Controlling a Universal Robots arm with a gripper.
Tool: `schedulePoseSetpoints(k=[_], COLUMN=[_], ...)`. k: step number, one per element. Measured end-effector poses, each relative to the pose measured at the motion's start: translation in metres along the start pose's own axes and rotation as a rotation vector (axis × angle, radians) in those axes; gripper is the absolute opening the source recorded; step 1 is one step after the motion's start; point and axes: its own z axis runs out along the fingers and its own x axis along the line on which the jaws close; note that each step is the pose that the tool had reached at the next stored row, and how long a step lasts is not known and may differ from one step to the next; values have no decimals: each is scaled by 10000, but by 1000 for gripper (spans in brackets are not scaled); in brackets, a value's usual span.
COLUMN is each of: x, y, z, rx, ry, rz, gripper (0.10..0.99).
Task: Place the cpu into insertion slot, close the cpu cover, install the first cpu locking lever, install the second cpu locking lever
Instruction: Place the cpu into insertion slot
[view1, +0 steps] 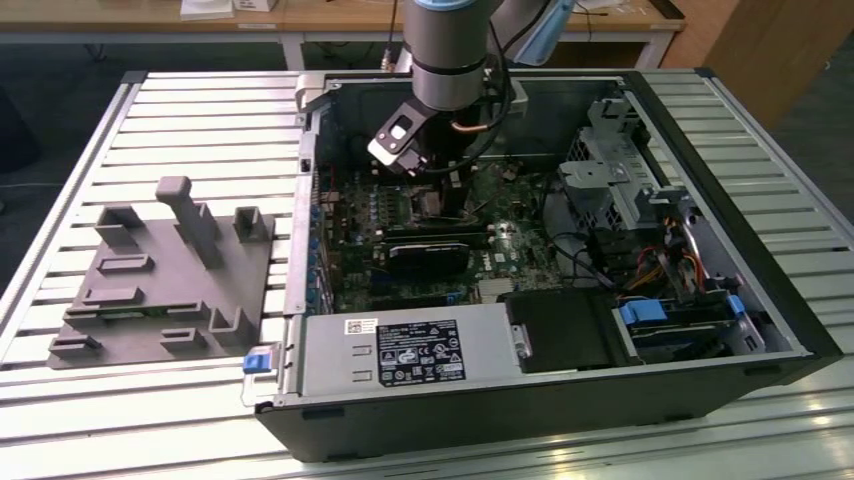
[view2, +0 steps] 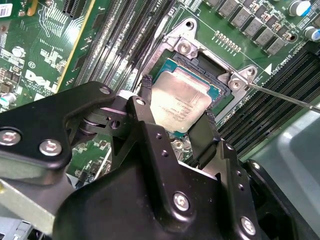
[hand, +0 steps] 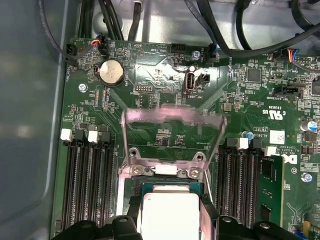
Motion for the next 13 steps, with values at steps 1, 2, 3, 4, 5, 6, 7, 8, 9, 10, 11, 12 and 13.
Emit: schedulePoseSetpoints(k=[1,2,3,4,5,6,7,8,9,10,11,12,13], x=[2,4,5,7,10,13,18,22,25,27,29,31,31], y=[0,0,0,0,0,-1,0,0,0,0,0,-1,-1], z=[2,4,6,8,11,14,16,19,22,25,29,34,38], rx=[0,0,1,2,1,1,2,2,2,3,3,5,8], ry=[0,-1,-2,-4,-3,-3,-4,-5,-5,-6,-7,-9,-11], rz=[4,8,15,25,38,51,64,78,93,108,122,136,146], gripper=[541,541,541,541,541,541,541,541,541,541,541,541,541])
